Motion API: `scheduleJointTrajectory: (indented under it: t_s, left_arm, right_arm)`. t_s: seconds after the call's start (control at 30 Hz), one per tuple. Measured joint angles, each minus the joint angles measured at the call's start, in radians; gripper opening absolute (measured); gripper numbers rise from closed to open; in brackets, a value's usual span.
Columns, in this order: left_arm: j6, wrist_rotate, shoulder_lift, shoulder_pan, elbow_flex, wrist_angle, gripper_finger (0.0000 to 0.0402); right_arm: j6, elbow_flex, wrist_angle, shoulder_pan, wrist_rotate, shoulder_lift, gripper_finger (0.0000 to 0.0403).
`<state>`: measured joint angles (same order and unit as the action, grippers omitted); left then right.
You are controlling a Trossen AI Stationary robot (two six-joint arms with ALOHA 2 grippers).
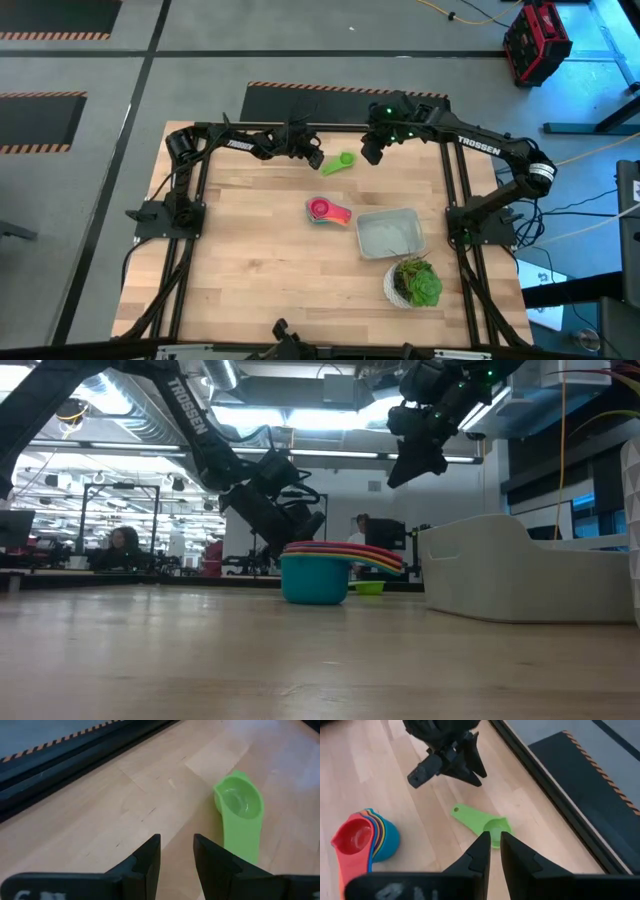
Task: Nest measuring cups in basket
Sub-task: Stack the green measuring cup on top of the pink measuring cup
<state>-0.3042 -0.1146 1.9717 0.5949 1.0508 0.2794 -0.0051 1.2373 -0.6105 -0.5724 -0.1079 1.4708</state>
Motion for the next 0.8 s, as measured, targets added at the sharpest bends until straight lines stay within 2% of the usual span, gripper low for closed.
scheduleJointTrajectory:
  t_s: [0.13,0.2,0.4,0.5,0.8]
  left_arm:
    - [0.000,0.000,0.000,-0.002,0.000,0.000,0.0110]
    - [0.000,0.000,0.000,-0.002,0.000,0.000,0.0110]
    - [0.000,0.000,0.000,-0.002,0.000,0.000,0.0110]
    - [0.000,-0.001,0.000,-0.002,0.000,0.000,0.0110]
    - [0.000,-0.001,-0.001,-0.002,0.000,0.000,0.0110]
  right_arm:
    - [-0.054,0.000,0.014,-0.001,-0.095,0.000,0.0053]
    - [-0.132,0.000,0.000,-0.008,-0.160,0.000,0.0071]
    - [-0.131,0.000,0.050,-0.021,-0.179,0.002,0.0182]
    - [-0.131,0.000,0.049,-0.018,-0.158,0.002,0.0220]
    - [-0.095,0.000,0.117,-0.005,-0.156,0.043,0.0229]
